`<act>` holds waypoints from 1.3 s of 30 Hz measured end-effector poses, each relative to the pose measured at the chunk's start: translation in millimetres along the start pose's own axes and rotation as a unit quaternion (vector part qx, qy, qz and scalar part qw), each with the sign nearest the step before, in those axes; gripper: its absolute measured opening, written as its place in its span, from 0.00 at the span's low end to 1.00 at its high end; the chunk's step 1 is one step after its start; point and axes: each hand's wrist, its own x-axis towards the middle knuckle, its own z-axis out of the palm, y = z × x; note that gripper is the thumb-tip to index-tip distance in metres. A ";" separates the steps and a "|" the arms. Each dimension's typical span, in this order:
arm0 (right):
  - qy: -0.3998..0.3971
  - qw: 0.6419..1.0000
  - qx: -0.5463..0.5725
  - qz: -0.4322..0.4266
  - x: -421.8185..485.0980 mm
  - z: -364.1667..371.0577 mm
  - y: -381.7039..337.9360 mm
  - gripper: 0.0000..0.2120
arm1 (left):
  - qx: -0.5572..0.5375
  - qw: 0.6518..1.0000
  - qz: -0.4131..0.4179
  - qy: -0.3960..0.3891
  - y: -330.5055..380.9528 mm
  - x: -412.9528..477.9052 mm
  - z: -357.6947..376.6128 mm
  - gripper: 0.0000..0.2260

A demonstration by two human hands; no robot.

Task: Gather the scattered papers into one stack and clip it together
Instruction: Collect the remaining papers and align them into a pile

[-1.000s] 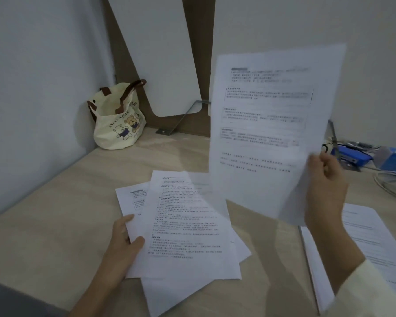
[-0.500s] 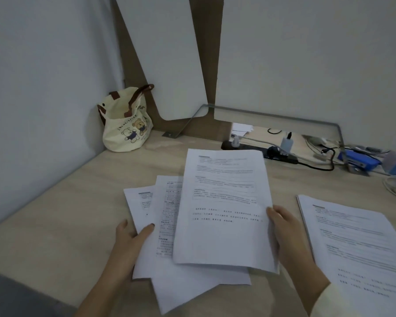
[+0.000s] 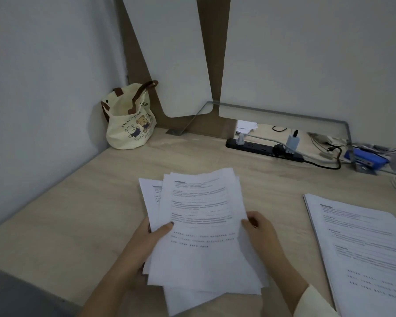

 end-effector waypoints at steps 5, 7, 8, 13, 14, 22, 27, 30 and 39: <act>-0.031 0.984 0.158 0.072 5.0 -6.9 -10.8 0.25 | 0.015 0.998 0.048 0.030 1.7 6.0 6.3 0.20; -0.071 0.962 0.246 0.091 5.1 -17.7 -16.2 0.25 | 0.012 0.997 0.060 0.035 3.9 5.1 5.3 0.19; -0.092 0.959 0.255 0.081 4.2 -24.2 -19.7 0.22 | 0.009 0.997 0.064 0.031 6.9 3.3 6.0 0.18; -0.051 0.955 0.287 -0.045 -3.3 -64.1 -44.9 0.19 | 0.007 0.994 0.110 -0.025 43.4 -4.2 16.8 0.15; -0.041 0.954 0.288 -0.075 -7.3 -72.8 -53.3 0.20 | 0.012 0.991 0.129 -0.021 52.1 -3.5 20.4 0.15; -0.032 0.944 0.263 -0.196 -28.2 -110.7 -71.9 0.25 | 0.010 0.974 0.228 0.006 87.0 -9.1 60.3 0.15; -0.033 0.963 0.238 -0.122 -39.8 -98.6 -49.8 0.17 | 0.011 0.971 0.235 0.042 64.5 -17.5 71.6 0.16; -0.009 0.963 0.247 -0.113 -44.3 -96.4 -55.8 0.15 | -0.009 0.967 0.253 0.043 70.1 -24.4 79.8 0.16; -0.013 0.974 0.218 -0.055 -52.0 -89.0 -17.8 0.13 | -0.010 0.984 0.168 0.054 33.3 -32.2 84.2 0.16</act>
